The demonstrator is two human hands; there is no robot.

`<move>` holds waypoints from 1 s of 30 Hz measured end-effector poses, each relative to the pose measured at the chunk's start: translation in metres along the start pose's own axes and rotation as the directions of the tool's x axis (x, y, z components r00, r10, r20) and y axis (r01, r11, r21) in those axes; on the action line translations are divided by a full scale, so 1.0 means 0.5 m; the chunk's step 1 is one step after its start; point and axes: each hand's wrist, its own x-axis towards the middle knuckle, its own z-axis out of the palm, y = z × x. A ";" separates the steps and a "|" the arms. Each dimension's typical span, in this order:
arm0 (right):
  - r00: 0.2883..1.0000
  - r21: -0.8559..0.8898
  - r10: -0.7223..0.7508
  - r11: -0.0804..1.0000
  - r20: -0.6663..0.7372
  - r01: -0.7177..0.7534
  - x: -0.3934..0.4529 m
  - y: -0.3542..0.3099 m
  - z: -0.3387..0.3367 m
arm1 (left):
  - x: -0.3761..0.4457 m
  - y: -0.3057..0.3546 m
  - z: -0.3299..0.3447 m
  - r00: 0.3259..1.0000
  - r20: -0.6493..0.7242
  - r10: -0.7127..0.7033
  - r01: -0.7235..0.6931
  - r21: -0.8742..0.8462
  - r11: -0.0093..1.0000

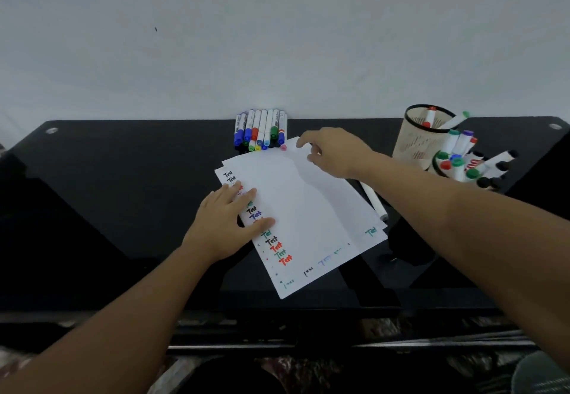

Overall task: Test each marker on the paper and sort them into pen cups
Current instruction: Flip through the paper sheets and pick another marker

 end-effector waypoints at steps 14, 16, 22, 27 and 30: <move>0.979 -0.363 -0.205 0.913 -0.011 0.187 0.169 -0.006 0.078 | 0.012 -0.023 0.022 0.999 -0.041 -0.002 -0.001 -0.060 0.998; 0.978 -0.357 -0.207 0.914 0.004 0.195 0.179 -0.003 0.084 | 0.015 -0.027 0.023 0.999 -0.042 -0.004 0.002 -0.057 0.998; 0.978 -0.315 -0.208 0.930 -0.020 0.191 0.187 0.001 0.095 | 0.017 -0.036 0.032 0.997 -0.071 0.005 -0.008 -0.048 0.999; 0.971 -0.345 -0.237 0.914 -0.023 0.214 0.192 -0.004 0.096 | 0.017 -0.038 0.030 0.998 -0.070 -0.001 -0.002 -0.037 0.999; 0.975 -0.344 -0.222 0.916 -0.002 0.208 0.193 -0.006 0.097 | 0.018 -0.036 0.029 0.998 -0.064 0.003 -0.005 -0.033 0.999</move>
